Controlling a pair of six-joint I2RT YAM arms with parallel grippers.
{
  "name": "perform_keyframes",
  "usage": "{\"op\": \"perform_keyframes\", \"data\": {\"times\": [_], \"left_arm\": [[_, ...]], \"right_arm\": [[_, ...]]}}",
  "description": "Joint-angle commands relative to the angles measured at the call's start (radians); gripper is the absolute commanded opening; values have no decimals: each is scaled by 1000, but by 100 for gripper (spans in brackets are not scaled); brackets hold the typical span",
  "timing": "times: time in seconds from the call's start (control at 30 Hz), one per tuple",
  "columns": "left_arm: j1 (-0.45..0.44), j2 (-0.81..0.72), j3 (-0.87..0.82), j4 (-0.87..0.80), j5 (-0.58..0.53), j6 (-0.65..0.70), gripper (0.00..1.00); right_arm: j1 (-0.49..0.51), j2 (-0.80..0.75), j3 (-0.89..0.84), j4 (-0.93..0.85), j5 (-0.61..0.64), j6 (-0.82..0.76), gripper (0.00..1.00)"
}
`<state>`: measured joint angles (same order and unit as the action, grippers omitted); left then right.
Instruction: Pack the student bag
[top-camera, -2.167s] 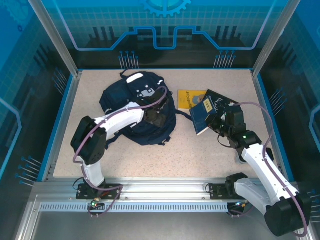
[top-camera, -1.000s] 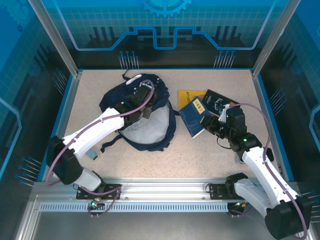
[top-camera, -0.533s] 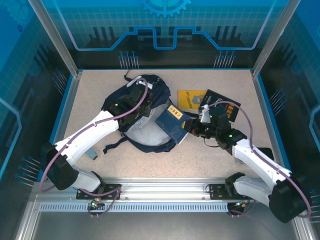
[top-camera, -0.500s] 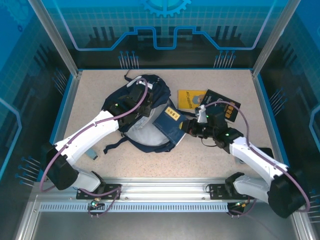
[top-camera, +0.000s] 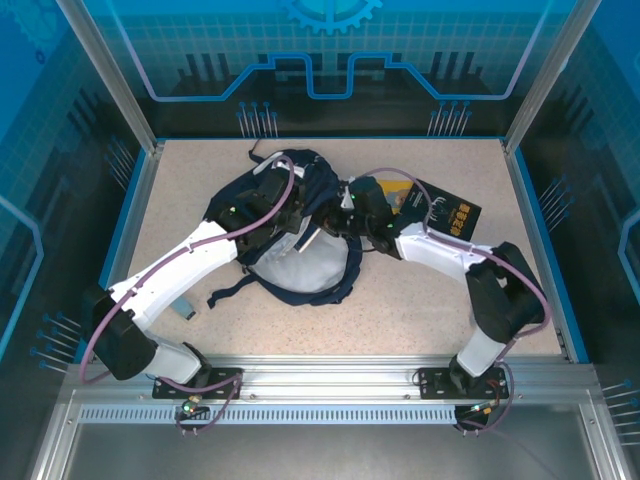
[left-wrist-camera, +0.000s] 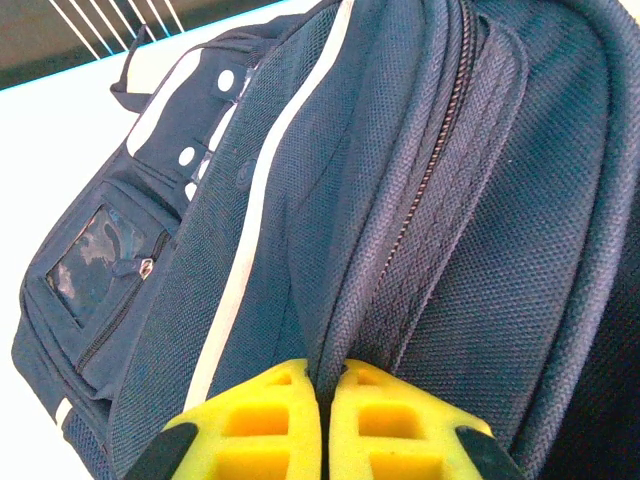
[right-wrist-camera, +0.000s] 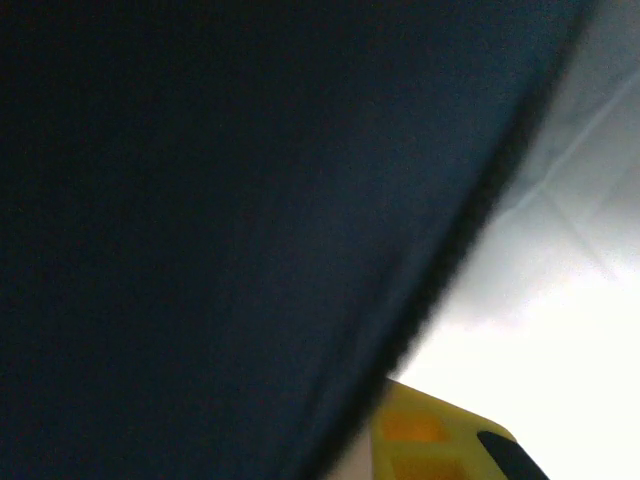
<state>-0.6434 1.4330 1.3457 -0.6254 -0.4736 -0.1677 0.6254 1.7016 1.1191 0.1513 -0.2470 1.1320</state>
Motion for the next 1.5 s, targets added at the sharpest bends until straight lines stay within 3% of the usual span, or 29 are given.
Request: {"op": "perform_keyframes", "data": {"times": [0.0,0.2,0.57,0.67,0.73,0.8,0.9,1.13,1.3,1.47], "left_arm": [[18,-41,87,70,-39,-65,0],[49,-49,101,67,-12,-106,0],[70,-51,101,67,39,-132,0],[75,-51,97,60,43,-133,0],[81,-52,96,53,46,-136,0],[89,-53,89,50,48,-140,0],[104,-54,75,50,60,-151,0],[138,-61,19,65,73,-158,0],[162,-71,-57,85,85,-134,0],[193,-106,-173,73,79,-130,0]], "right_arm": [[35,89,69,105,83,56,0],[62,230,126,280,161,88,1],[88,443,320,285,216,98,5],[85,487,380,237,196,96,17],[85,489,383,215,188,85,34],[79,474,352,220,178,88,49],[67,426,291,203,158,86,59],[20,221,85,125,110,45,58],[-36,46,-72,63,-41,72,50],[-100,-129,-123,-218,68,-87,52]]}}
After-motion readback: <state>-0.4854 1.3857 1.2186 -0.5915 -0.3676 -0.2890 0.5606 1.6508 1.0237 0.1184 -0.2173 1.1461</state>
